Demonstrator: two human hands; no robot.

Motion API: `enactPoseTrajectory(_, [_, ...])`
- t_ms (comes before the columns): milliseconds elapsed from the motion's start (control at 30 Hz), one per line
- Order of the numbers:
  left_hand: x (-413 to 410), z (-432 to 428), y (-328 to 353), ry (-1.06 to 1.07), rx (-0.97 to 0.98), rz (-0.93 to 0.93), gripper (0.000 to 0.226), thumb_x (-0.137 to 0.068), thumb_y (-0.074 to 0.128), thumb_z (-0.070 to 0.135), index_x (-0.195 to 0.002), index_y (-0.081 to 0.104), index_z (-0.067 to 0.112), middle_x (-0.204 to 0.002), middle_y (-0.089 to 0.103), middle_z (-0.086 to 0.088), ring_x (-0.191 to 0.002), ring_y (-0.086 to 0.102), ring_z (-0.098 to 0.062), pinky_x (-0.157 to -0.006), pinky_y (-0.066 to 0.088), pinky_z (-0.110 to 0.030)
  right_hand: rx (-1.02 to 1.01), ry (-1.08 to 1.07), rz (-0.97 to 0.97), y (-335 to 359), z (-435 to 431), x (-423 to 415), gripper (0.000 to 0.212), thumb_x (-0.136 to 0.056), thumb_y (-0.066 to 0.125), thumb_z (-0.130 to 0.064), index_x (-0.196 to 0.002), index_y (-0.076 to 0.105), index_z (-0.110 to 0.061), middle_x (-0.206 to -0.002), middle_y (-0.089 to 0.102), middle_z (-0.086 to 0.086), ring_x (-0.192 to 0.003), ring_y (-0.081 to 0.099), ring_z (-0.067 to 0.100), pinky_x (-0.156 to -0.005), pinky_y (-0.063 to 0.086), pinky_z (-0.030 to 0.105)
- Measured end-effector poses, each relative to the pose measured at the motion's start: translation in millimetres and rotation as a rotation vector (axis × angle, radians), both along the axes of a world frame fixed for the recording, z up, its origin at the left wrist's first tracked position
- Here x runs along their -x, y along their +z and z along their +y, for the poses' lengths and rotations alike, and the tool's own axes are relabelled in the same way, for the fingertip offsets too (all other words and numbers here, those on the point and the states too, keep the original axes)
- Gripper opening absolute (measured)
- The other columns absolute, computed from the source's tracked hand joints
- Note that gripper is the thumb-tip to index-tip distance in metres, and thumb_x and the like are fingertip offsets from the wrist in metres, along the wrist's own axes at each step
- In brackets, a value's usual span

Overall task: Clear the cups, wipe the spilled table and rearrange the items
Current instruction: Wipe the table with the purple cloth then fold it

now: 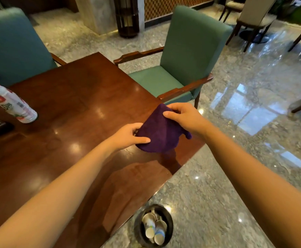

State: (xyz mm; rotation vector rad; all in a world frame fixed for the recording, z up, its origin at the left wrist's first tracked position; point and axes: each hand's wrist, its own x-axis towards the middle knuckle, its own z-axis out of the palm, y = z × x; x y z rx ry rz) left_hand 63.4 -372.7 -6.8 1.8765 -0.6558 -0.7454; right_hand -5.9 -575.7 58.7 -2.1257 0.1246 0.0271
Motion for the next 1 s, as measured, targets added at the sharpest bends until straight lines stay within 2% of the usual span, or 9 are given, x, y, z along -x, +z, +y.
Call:
enactPoseTrajectory(200, [-6, 73, 19, 0.377, -0.061, -0.101, 0.018, -0.075, 0.074, 0.009, -0.092, 0.066, 0.009, -0.088, 0.066, -0.012, -0.074, 0.06, -0.019, -0.069, 0.051, -0.028, 0.153, -0.029, -0.156, -2, 40, -44, 0.015, -0.088, 0.062, -0.022, -0.099, 0.071, -0.018, -0.09, 0.064, -0.01, -0.081, 0.057, 0.006, -0.061, 0.04, 0.004])
enactPoseTrajectory(333, [-8, 124, 43, 0.621, -0.06, -0.24, 0.024, -0.076, 0.073, 0.011, -0.099, 0.068, 0.007, -0.098, 0.07, -0.01, -0.092, 0.063, -0.024, -0.085, 0.049, -0.039, 0.169, -0.005, -0.266, -2, 90, -74, 0.018, -0.086, 0.063, -0.02, -0.102, 0.071, -0.016, -0.091, 0.065, -0.009, -0.082, 0.057, 0.005, -0.072, 0.04, 0.015])
enactPoseTrajectory(467, [-5, 174, 38, 0.82, -0.036, -0.264, 0.022, -0.078, 0.072, 0.011, -0.099, 0.069, 0.011, -0.095, 0.067, -0.001, -0.088, 0.06, -0.014, -0.075, 0.047, -0.021, 0.068, 0.031, -0.275, -14, 143, -101, 0.016, -0.085, 0.065, -0.016, -0.1, 0.069, -0.016, -0.086, 0.064, -0.007, -0.073, 0.055, -0.001, -0.061, 0.038, -0.001])
enactPoseTrajectory(567, [-11, 200, 20, 0.93, -0.015, -0.196, 0.023, -0.079, 0.069, 0.004, -0.102, 0.067, 0.002, -0.1, 0.068, -0.013, -0.089, 0.06, -0.02, -0.081, 0.05, -0.031, 0.061, 0.065, -0.194, -32, 180, -122, 0.016, -0.085, 0.065, -0.015, -0.101, 0.069, -0.014, -0.086, 0.064, -0.004, -0.077, 0.057, 0.009, -0.059, 0.039, 0.008])
enactPoseTrajectory(667, [-26, 217, -3, 0.999, -0.023, -0.101, 0.023, -0.08, 0.067, 0.003, -0.102, 0.066, 0.0, -0.092, 0.067, -0.012, -0.085, 0.062, -0.023, -0.08, 0.053, -0.035, 0.113, 0.08, -0.105, -53, 208, -142, 0.017, -0.086, 0.063, -0.016, -0.102, 0.068, -0.011, -0.09, 0.066, 0.002, -0.083, 0.058, 0.014, -0.07, 0.04, 0.02])
enactPoseTrajectory(767, [-54, 225, -20, 0.991, -0.086, -0.113, 0.023, -0.079, 0.068, 0.006, -0.102, 0.067, 0.004, -0.075, 0.06, 0.004, -0.065, 0.055, -0.006, -0.059, 0.045, -0.008, 0.182, 0.021, -0.037, -69, 222, -168, 0.02, -0.088, 0.061, -0.018, -0.105, 0.066, -0.01, -0.098, 0.069, 0.008, -0.093, 0.062, 0.023, -0.074, 0.041, 0.025])
enactPoseTrajectory(833, [-75, 230, -28, 0.992, -0.113, -0.107, 0.025, -0.08, 0.066, 0.006, -0.105, 0.065, 0.005, -0.079, 0.061, 0.004, -0.066, 0.054, -0.007, -0.055, 0.04, -0.003, 0.249, -0.019, 0.001, -79, 230, -188, 0.025, -0.089, 0.058, -0.02, -0.112, 0.063, -0.01, -0.105, 0.069, 0.011, -0.101, 0.062, 0.029, -0.077, 0.043, 0.029])
enactPoseTrajectory(933, [-93, 252, -43, 0.941, -0.186, -0.14, 0.031, -0.086, 0.059, 0.011, -0.117, 0.06, 0.011, -0.111, 0.066, -0.008, -0.089, 0.061, -0.015, -0.071, 0.043, -0.003, 0.611, 0.124, 0.017, -105, 246, -206, 0.051, -0.091, 0.054, -0.031, -0.135, 0.042, -0.01, -0.135, 0.052, 0.018, -0.122, 0.048, 0.036, -0.097, 0.041, 0.04])
enactPoseTrajectory(1000, [-91, 280, -60, 0.872, -0.365, -0.303, 0.039, -0.089, 0.055, 0.018, -0.128, 0.053, 0.017, -0.13, 0.058, -0.007, -0.116, 0.055, -0.022, -0.095, 0.038, -0.019, 0.897, 0.362, 0.008, -130, 262, -204, 0.076, -0.089, 0.051, -0.05, -0.148, 0.02, -0.015, -0.156, 0.022, 0.016, -0.138, 0.027, 0.037, -0.111, 0.026, 0.046])
